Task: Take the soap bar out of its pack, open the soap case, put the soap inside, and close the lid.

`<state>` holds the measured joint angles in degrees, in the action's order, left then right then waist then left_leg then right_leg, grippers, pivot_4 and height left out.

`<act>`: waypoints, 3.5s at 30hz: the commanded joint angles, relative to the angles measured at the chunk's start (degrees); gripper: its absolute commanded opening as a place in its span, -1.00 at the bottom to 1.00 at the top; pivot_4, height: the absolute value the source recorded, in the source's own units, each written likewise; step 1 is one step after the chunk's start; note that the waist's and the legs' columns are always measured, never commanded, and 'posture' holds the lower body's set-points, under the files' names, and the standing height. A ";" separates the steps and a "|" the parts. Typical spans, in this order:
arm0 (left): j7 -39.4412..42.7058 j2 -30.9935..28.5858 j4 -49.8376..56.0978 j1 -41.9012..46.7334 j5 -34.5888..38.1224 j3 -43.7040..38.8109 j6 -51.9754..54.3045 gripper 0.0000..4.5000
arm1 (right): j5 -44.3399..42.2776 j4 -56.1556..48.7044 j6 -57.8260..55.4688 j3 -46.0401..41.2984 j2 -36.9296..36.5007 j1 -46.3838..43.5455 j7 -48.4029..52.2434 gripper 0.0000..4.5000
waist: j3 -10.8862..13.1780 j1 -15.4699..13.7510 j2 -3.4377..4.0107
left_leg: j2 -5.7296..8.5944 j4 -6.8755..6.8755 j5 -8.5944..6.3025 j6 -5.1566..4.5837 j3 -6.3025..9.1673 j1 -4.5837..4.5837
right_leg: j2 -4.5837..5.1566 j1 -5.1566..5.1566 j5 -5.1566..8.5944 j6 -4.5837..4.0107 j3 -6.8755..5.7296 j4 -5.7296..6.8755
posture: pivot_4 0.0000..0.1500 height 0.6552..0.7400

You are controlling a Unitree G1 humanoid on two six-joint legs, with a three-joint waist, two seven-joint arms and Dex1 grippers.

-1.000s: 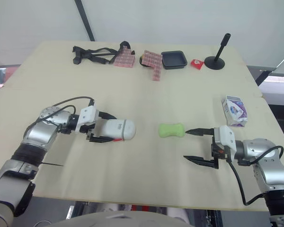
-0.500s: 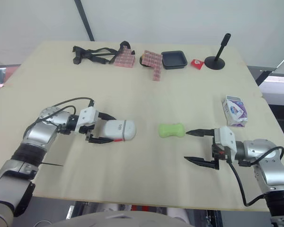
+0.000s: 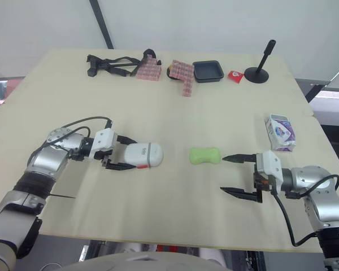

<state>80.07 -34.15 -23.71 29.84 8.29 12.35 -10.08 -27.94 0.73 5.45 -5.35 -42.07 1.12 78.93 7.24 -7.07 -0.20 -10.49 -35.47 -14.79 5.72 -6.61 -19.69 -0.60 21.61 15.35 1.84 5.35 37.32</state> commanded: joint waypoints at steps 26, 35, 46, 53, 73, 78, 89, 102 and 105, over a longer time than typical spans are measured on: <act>-17.35 6.80 26.03 -9.52 1.40 -0.87 -10.43 0.54 | -62.98 -16.45 -78.89 -1.44 1.35 -25.98 -60.17 1.00 | 0.07 -2.81 0.05 | -0.03 0.20 -0.06 0.13 -0.05 0.07 | -0.43 -0.01 -0.01 0.04 0.04 -0.24 | 1.00 1.00; -18.30 7.10 26.24 -9.05 0.85 0.59 -10.71 0.54 | -70.49 -15.76 -77.91 1.77 1.37 -26.04 -67.87 1.00 | 0.07 -2.19 0.05 | -0.04 0.21 -0.06 0.14 -0.06 0.08 | -0.42 0.00 -0.01 0.04 0.05 -0.19 | 1.00 1.00; -18.47 7.19 26.06 -8.38 0.95 1.55 -10.49 0.54 | -77.94 -14.53 -75.56 3.37 -0.40 -25.05 -72.42 1.00 | 0.07 -2.21 0.05 | -0.03 0.19 -0.06 0.14 -0.06 0.06 | -0.42 0.00 -0.01 0.05 0.01 -0.17 | 1.00 1.00; -18.58 7.02 25.72 -8.27 0.90 1.52 -9.99 0.54 | -79.87 -13.94 -75.38 4.70 -2.69 -24.72 -71.89 1.00 | 0.07 -2.28 0.05 | -0.03 0.17 -0.06 0.14 -0.06 0.05 | -0.41 0.00 -0.01 0.06 -0.01 -0.16 | 1.00 1.00; -18.62 6.43 26.24 -8.69 1.28 1.59 -8.89 0.54 | -75.42 -12.73 -76.28 5.20 -2.32 -24.91 -65.72 -0.11 | 0.07 -2.27 0.05 | -0.03 0.11 -0.06 0.14 -0.06 0.04 | -0.42 0.00 -0.01 0.06 0.00 -0.10 | 1.00 1.00; -18.69 6.41 26.62 -9.00 1.44 1.68 -8.59 0.54 | -75.38 -11.43 -77.00 4.04 -2.75 -24.43 -61.38 -0.11 | 0.07 -2.28 0.05 | -0.03 0.10 -0.06 0.14 -0.06 0.04 | -0.42 0.00 0.00 0.06 0.00 -0.08 | 1.00 1.00; -18.77 5.79 27.94 -10.36 1.69 1.58 -7.67 0.54 | -70.97 -8.19 -79.25 2.73 -4.31 -24.12 -53.57 -0.11 | 0.07 -2.26 0.05 | -0.04 0.04 -0.06 0.13 -0.05 0.02 | -0.41 0.00 0.00 0.05 0.05 -0.05 | 1.00 1.00; -18.35 5.15 28.18 -11.00 1.94 1.49 -6.87 0.54 | -48.47 -2.40 -78.01 -0.52 -18.49 -23.51 -39.82 -0.11 | 0.08 -2.49 0.07 | -0.04 -0.14 -0.07 0.11 -0.04 -0.09 | -0.41 0.00 -0.01 0.06 0.12 -0.01 | 1.00 1.00; -18.26 4.87 27.86 -10.97 1.96 1.47 -6.99 0.54 | -37.94 -4.76 -74.15 3.45 -25.75 -25.13 -32.19 -0.11 | 0.07 -2.41 0.07 | -0.08 -0.18 -0.08 0.10 -0.02 -0.12 | -0.45 -0.01 -0.01 0.06 0.11 -0.03 | 1.00 1.00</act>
<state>61.84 -28.86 2.95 18.78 9.28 14.58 -16.70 -70.47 -1.92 -70.94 -2.29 -65.35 -22.66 42.42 7.31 -9.48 -0.13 -10.57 -35.68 -14.87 5.82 -6.64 -19.80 -1.05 21.61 15.34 1.89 5.46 37.31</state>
